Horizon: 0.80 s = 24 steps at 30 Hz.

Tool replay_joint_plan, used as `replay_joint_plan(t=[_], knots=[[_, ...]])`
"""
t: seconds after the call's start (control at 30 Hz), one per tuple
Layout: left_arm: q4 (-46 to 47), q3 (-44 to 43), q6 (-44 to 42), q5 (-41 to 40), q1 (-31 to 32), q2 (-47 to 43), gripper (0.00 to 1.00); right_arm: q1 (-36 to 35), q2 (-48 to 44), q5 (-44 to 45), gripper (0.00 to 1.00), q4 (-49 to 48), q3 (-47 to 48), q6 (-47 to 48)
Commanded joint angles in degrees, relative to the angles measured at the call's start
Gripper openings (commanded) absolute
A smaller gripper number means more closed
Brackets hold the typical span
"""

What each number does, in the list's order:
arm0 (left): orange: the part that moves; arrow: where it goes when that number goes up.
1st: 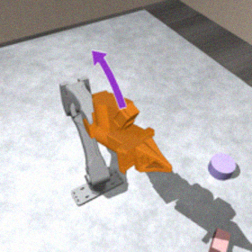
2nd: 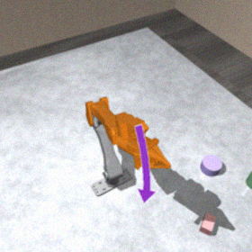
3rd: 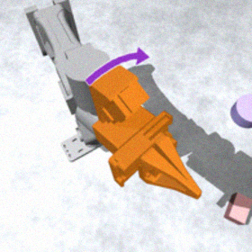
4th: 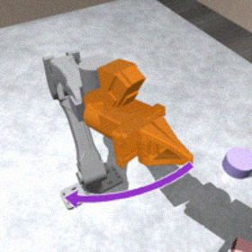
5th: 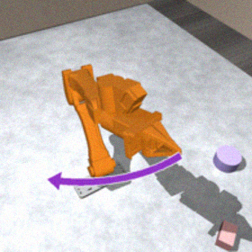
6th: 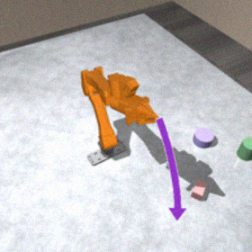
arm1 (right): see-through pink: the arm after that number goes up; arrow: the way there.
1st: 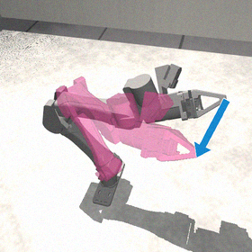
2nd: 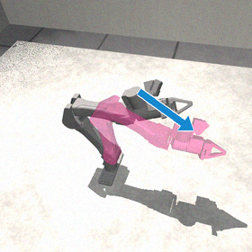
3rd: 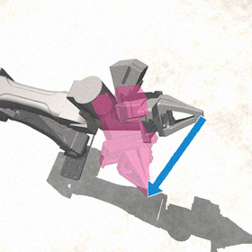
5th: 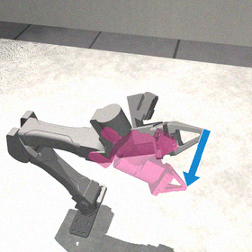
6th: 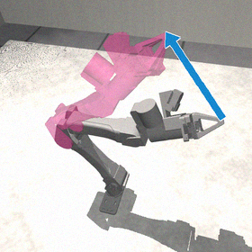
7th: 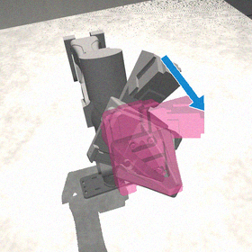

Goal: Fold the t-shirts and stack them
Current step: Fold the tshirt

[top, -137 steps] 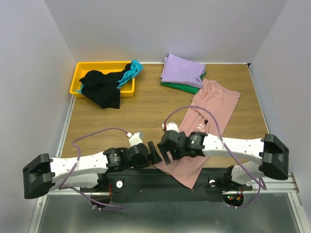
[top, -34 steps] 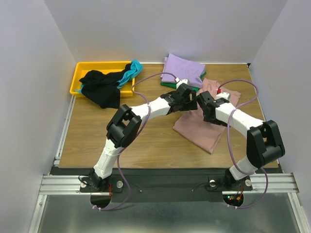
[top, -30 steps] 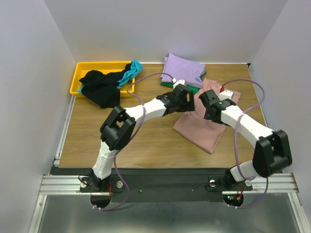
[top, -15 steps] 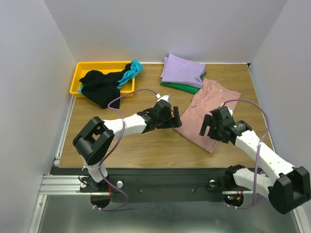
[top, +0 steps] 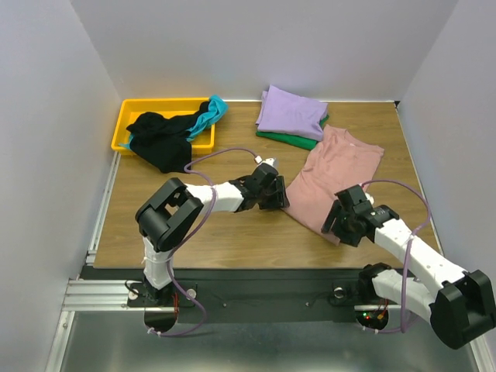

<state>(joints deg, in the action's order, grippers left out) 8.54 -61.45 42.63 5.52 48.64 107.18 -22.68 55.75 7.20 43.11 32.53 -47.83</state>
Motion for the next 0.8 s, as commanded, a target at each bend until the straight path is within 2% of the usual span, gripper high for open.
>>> replay_joint_plan(t=[0.0,0.07,0.1,0.17,0.27,0.3,0.33,0.37,0.47,0.6,0.77], knots=[[0.25,-1.39,0.61,-0.86,0.05,1.37,0.52,-0.35,1.12,2.03,0.71,-0.22,-1.24,-4.63],[0.17,-1.57,0.79,-1.04,-0.04,2.24,0.45,-0.35,1.73,3.16,0.70,-0.22,-1.86,-5.60],[0.25,-1.83,0.79,-0.69,0.05,2.60,0.35,-0.35,2.17,3.17,0.66,-0.31,-2.30,-5.78],[1.13,-1.74,0.87,-0.34,0.40,3.21,0.29,-0.35,2.70,2.38,0.65,-0.66,-2.82,-5.95],[1.31,-2.01,2.01,0.28,0.66,4.18,0.04,-0.35,3.75,1.68,0.64,-1.10,-5.27,-7.70],[2.00,-1.48,2.63,0.54,0.75,4.27,0.00,-0.44,4.28,0.37,0.57,-2.23,-6.07,-7.71],[2.36,-0.96,2.81,1.15,0.75,4.27,0.00,-0.44,4.37,-1.47,0.52,-3.55,-7.04,-7.36],[2.80,0.79,3.33,1.51,0.84,3.49,0.00,-0.70,4.11,-4.19,0.40,-5.56,-8.61,-7.36],[3.33,7.71,5.18,-0.76,0.75,-1.33,0.00,-2.81,2.18,-6.84,0.25,-6.38,-10.29,-7.62],[3.24,19.33,7.99,-3.41,0.84,-11.18,0.00,-6.84,-0.63,-12.38,0.15,-6.11,-11.88,-7.45],[2.81,30.76,12.47,-4.73,4.61,-22.95,0.00,-19.40,1.02,-15.46,0.09,-8.29,-11.27,-9.38]])
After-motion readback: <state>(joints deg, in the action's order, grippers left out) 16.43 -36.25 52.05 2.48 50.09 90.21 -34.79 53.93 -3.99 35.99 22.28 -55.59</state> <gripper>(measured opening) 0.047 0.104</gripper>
